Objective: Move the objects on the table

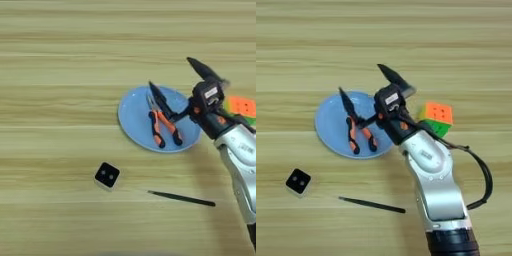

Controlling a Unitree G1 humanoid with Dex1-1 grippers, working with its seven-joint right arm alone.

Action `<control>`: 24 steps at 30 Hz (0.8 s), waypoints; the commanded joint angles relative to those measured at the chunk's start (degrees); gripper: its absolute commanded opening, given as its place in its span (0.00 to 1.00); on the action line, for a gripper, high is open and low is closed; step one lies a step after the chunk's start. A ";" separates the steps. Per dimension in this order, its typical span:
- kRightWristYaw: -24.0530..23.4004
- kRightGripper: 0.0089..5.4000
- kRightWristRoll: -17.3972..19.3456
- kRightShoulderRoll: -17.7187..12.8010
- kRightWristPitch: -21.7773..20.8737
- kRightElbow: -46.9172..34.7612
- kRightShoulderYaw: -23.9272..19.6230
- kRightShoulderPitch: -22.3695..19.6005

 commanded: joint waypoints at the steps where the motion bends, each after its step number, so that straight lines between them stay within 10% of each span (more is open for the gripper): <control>1: 6.64 0.99 4.20 -2.94 1.90 -3.04 2.52 0.00; 13: 19.80 0.99 5.50 -7.57 7.17 -4.01 10.46 6.07; 24: 23.14 0.99 0.90 -7.07 9.76 -0.26 16.95 2.04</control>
